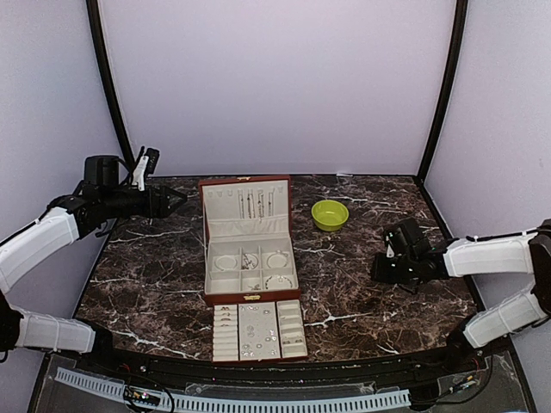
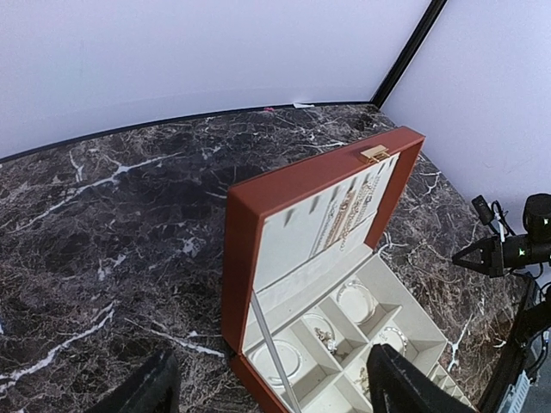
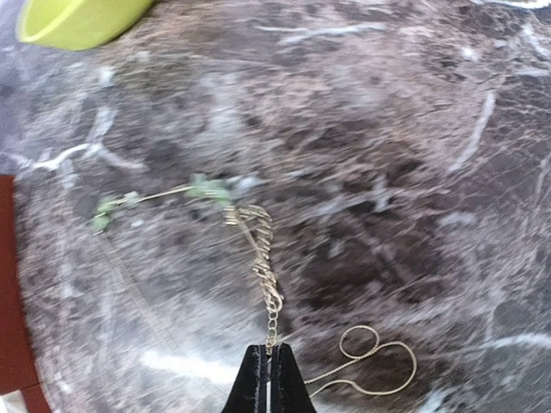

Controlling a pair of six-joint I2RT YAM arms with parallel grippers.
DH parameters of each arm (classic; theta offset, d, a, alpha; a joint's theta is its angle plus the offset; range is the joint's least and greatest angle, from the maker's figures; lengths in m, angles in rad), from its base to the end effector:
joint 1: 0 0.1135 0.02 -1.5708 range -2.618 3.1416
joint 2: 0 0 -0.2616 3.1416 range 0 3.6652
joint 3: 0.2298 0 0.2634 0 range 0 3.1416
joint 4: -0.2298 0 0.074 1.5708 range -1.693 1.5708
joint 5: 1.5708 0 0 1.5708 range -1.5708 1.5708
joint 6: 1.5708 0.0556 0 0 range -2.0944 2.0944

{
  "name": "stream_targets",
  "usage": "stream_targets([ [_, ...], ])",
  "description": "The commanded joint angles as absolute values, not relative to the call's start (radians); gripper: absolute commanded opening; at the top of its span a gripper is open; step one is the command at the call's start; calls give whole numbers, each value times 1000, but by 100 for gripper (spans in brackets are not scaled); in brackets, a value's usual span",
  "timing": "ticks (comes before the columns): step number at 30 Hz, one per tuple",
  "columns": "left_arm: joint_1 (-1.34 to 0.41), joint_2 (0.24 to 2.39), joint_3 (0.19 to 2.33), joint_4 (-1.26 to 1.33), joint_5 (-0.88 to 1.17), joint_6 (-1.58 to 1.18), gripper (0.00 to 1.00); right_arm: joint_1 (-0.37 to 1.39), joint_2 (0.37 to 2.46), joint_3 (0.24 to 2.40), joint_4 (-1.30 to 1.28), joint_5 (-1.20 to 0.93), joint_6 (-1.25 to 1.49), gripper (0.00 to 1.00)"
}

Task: Organize the mixed jewelry
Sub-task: Pick up the necklace from the center of the board.

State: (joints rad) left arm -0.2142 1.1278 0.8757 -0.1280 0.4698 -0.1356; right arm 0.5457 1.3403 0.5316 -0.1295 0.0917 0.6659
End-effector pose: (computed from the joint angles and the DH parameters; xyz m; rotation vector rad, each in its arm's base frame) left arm 0.2741 -0.0854 0.2981 0.3913 1.9304 -0.6874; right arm 0.2225 0.1291 0.1197 0.1910 2.5384 0.3783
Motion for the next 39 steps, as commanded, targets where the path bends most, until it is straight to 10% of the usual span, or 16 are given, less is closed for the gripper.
stream_targets([
  [1,-218,1114,859,-94,500,-143,77,598,1238,487,-22,25,725,0],
  [28,-735,995,684,266,403,-162,69,684,977,464,121,-215,744,0],
  [39,-1005,1422,788,591,270,-112,63,710,979,473,174,-336,727,0],
])
